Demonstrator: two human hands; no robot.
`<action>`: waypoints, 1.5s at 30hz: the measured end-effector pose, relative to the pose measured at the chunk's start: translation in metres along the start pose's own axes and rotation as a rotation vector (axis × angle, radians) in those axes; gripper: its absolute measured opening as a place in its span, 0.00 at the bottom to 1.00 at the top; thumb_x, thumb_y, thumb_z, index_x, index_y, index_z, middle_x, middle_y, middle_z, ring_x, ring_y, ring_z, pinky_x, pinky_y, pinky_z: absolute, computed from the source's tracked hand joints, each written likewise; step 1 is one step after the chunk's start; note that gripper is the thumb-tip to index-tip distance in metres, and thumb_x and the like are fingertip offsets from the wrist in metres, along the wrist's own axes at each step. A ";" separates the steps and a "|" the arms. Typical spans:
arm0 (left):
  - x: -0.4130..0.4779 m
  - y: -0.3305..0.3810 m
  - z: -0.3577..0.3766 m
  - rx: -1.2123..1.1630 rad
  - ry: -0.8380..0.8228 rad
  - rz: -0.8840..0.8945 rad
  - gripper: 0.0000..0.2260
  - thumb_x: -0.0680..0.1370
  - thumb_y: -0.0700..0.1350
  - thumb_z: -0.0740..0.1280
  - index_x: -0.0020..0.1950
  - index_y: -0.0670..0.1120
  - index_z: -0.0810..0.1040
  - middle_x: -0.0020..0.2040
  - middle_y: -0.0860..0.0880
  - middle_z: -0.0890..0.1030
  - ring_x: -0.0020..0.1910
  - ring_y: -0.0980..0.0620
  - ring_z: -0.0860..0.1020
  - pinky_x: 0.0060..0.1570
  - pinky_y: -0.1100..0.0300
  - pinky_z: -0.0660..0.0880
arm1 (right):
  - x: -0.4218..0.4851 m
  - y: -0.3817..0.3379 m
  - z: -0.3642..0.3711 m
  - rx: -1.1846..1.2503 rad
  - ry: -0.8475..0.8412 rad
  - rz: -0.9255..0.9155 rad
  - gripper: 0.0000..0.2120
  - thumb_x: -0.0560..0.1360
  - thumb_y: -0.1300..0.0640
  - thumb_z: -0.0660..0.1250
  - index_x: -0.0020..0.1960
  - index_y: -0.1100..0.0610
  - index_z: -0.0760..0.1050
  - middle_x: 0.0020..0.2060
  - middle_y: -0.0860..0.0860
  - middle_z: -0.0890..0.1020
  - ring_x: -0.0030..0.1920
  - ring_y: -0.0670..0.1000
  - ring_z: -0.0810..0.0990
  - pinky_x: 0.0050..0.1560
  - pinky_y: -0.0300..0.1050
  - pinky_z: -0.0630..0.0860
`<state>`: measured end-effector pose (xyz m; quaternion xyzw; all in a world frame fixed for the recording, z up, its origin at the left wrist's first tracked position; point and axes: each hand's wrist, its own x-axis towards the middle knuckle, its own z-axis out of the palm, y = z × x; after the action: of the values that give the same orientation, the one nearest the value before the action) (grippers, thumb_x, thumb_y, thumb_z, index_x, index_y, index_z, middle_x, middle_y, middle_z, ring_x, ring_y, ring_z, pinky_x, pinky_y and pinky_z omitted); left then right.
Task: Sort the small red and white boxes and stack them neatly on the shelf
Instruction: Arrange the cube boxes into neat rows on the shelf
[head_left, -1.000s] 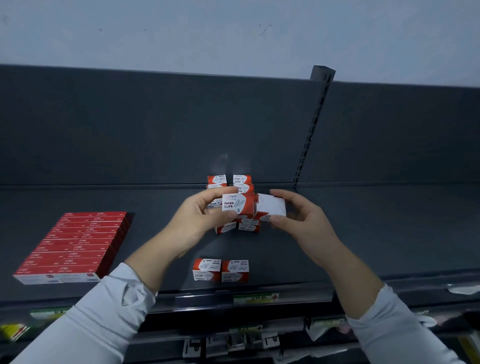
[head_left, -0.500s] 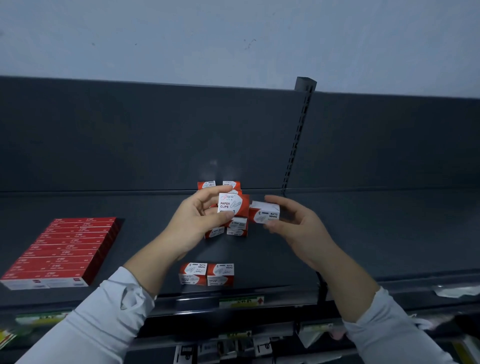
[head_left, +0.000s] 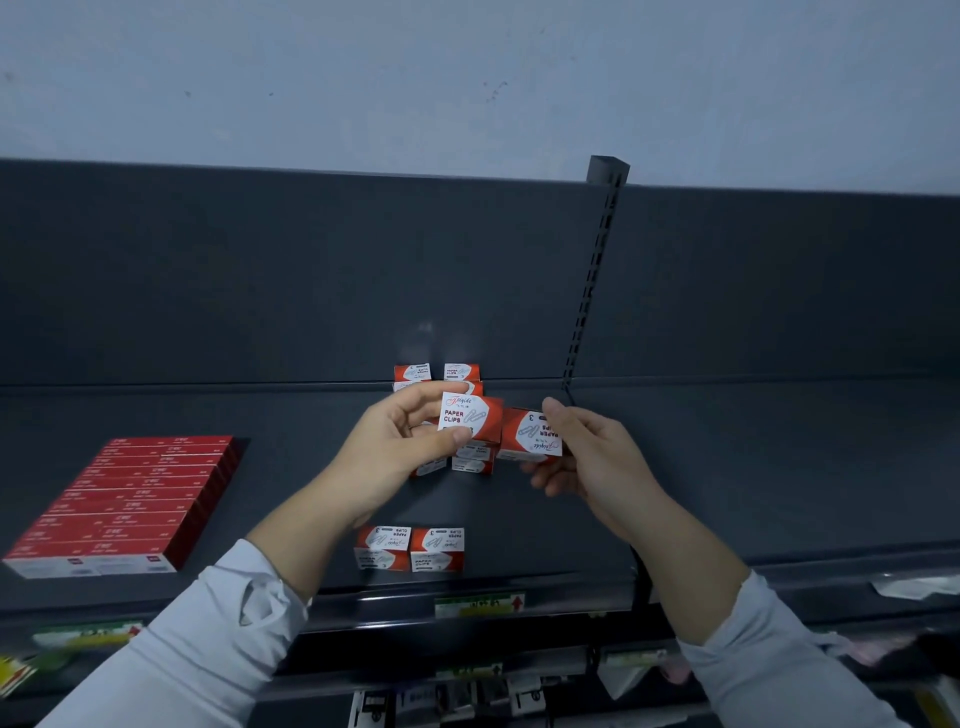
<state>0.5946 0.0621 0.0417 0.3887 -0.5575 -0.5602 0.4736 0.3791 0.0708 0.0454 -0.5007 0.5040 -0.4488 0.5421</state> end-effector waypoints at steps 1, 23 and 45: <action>0.000 0.000 0.000 -0.003 -0.005 -0.002 0.19 0.69 0.40 0.72 0.59 0.48 0.78 0.55 0.46 0.84 0.50 0.49 0.82 0.57 0.56 0.77 | 0.000 0.000 0.000 0.004 -0.002 -0.002 0.18 0.80 0.47 0.62 0.50 0.62 0.79 0.37 0.59 0.84 0.32 0.53 0.81 0.30 0.40 0.76; 0.012 0.000 -0.004 -0.022 -0.028 -0.020 0.19 0.74 0.35 0.70 0.64 0.46 0.74 0.56 0.42 0.83 0.54 0.41 0.80 0.57 0.47 0.77 | 0.004 -0.013 -0.016 -0.198 -0.050 -0.113 0.10 0.78 0.62 0.67 0.58 0.54 0.75 0.48 0.49 0.86 0.41 0.48 0.80 0.40 0.42 0.72; 0.004 -0.005 0.016 0.275 -0.062 0.005 0.18 0.71 0.38 0.76 0.58 0.49 0.78 0.46 0.48 0.85 0.39 0.54 0.83 0.40 0.65 0.78 | -0.006 0.001 -0.026 -0.256 -0.097 -0.196 0.13 0.76 0.62 0.70 0.59 0.51 0.77 0.50 0.47 0.82 0.48 0.44 0.82 0.49 0.40 0.79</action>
<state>0.5773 0.0620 0.0383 0.4310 -0.6442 -0.4891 0.4000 0.3526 0.0740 0.0455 -0.6337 0.4790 -0.4068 0.4511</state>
